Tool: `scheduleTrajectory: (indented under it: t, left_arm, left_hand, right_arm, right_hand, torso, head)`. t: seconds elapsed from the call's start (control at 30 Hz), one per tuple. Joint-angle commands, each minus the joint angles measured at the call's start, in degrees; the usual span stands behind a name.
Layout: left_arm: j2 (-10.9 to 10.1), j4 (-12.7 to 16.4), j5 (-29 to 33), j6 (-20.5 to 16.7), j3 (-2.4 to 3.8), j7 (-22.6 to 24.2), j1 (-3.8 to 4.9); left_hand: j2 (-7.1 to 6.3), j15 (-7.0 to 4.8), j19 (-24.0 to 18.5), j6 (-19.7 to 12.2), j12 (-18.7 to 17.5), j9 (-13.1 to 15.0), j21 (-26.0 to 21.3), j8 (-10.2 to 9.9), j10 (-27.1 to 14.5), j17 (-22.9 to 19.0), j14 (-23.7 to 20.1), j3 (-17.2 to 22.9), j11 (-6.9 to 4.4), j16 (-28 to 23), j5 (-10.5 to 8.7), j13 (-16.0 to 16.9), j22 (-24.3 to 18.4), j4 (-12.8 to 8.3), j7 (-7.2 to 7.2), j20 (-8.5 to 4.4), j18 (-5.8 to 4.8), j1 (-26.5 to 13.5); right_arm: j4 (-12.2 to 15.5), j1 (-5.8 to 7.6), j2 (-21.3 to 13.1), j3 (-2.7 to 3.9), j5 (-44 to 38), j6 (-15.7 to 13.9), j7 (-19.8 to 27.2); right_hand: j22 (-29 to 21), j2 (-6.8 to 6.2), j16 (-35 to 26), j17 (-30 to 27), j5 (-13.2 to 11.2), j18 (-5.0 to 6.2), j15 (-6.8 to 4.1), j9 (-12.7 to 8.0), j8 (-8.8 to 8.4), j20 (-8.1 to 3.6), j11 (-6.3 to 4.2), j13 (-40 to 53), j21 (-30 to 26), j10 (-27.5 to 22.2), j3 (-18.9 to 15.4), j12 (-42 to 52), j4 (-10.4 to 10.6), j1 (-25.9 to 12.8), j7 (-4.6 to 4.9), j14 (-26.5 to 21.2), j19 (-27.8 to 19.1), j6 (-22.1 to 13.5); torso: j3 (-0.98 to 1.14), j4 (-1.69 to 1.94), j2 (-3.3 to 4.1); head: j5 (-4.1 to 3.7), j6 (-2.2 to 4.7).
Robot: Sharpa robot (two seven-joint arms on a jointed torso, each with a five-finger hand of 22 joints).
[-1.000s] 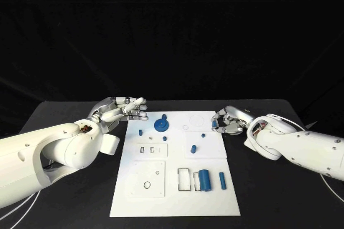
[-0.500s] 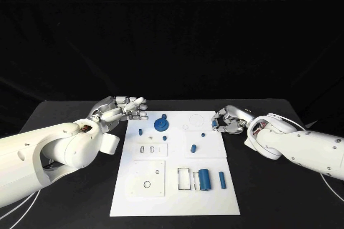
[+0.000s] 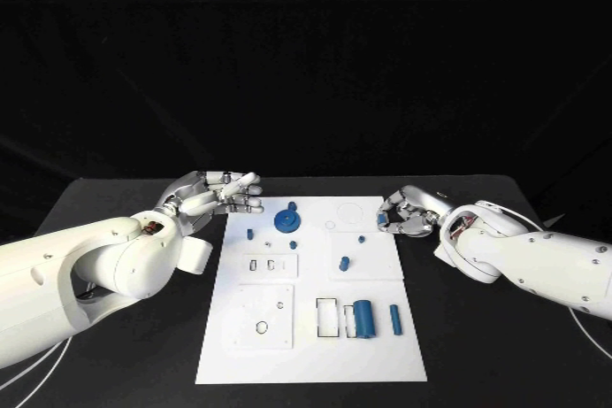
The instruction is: Assemble the parts on the task board
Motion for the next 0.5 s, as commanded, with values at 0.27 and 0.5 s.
scheduleTrajectory:
  t: [0.27,0.5]
  left_arm:
    - [0.02,0.01,-0.12,1.33,0.04,0.04,0.05]
    - [0.21,-0.48,-0.12,1.48,0.03,0.0,0.05]
  left_hand:
    - [0.28,0.2,-0.24,0.03,-0.37,-0.03,-0.31,-0.34,-0.34,0.07,-0.3,0.03,-0.08,-0.34,0.06,0.02,-0.05,-0.22,0.47,0.29,0.71,0.09]
    - [0.28,0.2,-0.24,0.03,-0.37,-0.03,-0.31,-0.34,-0.34,0.07,-0.3,0.03,-0.08,-0.34,0.06,0.02,-0.05,-0.22,0.47,0.29,0.71,0.09]
  right_arm:
    - [3.03,0.49,-0.34,0.42,-0.13,-1.47,-3.04]
    - [10.04,3.06,-0.52,0.73,-3.07,-1.75,-9.06]
  right_hand:
    - [7.51,1.0,0.22,15.09,0.23,0.23,-0.53,1.55,0.43,-0.55,-0.42,9.57,0.13,1.7,0.72,0.08,-0.27,0.15,-0.9,5.87,-0.01,0.64]
    - [7.68,1.05,0.22,15.09,0.26,0.18,-0.5,1.62,0.35,-0.58,-0.35,9.61,0.28,1.72,0.89,0.09,-0.31,0.06,-0.8,5.87,0.12,0.38]
  torso:
    - [0.0,-0.05,-0.1]
    - [-0.09,0.05,-0.22]
  head:
    - [0.27,-0.09]
    - [0.79,0.11]
